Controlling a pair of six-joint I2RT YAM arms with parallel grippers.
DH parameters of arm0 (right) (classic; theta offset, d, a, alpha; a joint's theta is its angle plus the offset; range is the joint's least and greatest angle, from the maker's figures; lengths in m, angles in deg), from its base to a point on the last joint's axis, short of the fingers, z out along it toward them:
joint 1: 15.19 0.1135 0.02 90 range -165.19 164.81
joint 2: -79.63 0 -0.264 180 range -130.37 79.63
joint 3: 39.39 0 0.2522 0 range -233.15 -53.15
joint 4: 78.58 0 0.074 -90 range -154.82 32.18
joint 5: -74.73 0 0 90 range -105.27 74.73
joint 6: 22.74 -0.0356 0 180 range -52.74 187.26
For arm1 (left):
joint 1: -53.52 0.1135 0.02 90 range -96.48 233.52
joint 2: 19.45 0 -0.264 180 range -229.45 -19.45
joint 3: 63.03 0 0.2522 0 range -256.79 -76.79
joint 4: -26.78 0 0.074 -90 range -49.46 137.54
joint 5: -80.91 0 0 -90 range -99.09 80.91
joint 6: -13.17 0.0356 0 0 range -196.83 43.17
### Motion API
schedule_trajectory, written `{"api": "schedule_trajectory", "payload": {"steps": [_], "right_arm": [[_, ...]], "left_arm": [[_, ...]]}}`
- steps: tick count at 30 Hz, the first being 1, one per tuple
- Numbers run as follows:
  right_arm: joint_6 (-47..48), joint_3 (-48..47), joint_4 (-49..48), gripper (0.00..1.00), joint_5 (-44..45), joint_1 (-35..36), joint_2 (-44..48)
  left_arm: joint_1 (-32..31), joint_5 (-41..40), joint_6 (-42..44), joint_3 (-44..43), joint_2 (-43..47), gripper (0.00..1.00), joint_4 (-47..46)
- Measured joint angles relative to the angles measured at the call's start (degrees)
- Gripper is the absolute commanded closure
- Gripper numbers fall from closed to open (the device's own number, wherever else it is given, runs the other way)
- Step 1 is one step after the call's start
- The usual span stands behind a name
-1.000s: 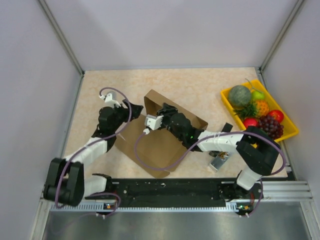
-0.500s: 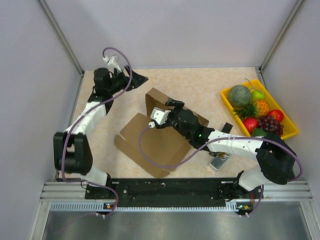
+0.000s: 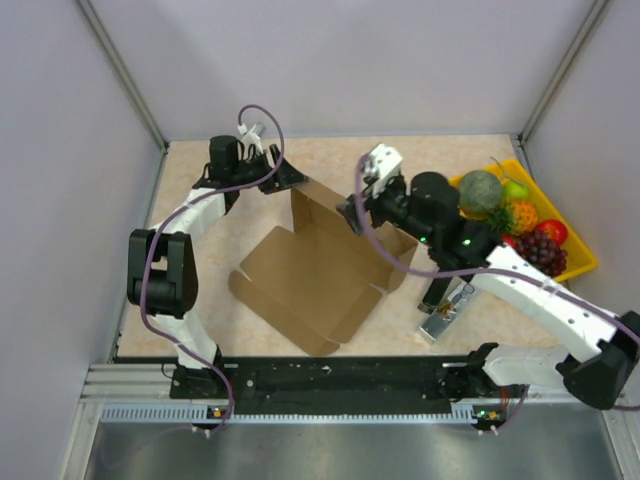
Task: Fold the paper box
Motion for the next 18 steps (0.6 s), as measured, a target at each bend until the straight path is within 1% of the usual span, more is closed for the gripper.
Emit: {"api": "schedule_trajectory", "payload": {"steps": [2,6,7,8,11,12,13,15,16,17,18], "right_arm": [[-6.84,-1.55,3.10,0.21,-3.43,-3.54,3.28],[-19.96,-0.70,8.46,0.23,-12.79,-14.56,7.87],[-22.75,0.50,9.46,0.23,-14.71,-16.90,8.74],[-25.46,2.03,10.58,0.23,-16.79,-18.86,9.55],[-30.58,5.86,14.32,0.25,-21.46,-21.75,10.97],[-31.47,6.60,15.32,0.26,-22.51,-22.23,11.08],[-32.61,7.54,16.22,0.27,-23.89,-22.80,11.13],[-34.40,9.33,17.44,0.27,-26.32,-24.24,11.23],[-34.93,9.99,17.92,0.27,-27.04,-24.94,11.26],[-35.36,10.71,18.47,0.27,-27.67,-25.81,11.34],[-35.67,11.26,19.32,0.28,-28.04,-26.60,11.47]], "left_arm": [[0.00,0.00,0.48,0.44,0.00,0.43,0.22],[0.00,0.66,0.92,2.19,0.00,0.50,0.15],[0.00,0.83,1.01,2.43,0.09,0.55,-0.02],[0.04,0.94,1.29,2.60,0.31,0.58,-0.09],[0.04,-0.22,2.12,4.17,1.92,0.64,-0.57],[0.04,-0.74,2.29,4.76,2.47,0.65,-0.98],[0.04,-1.42,2.49,5.62,3.21,0.65,-1.66],[0.02,-2.60,2.51,8.04,5.14,0.61,-2.95],[0.00,-3.30,2.36,9.53,6.27,0.57,-3.91],[-0.02,-4.09,1.97,11.39,7.82,0.52,-4.98],[-0.04,-5.03,1.53,13.29,9.55,0.50,-5.75]]}}
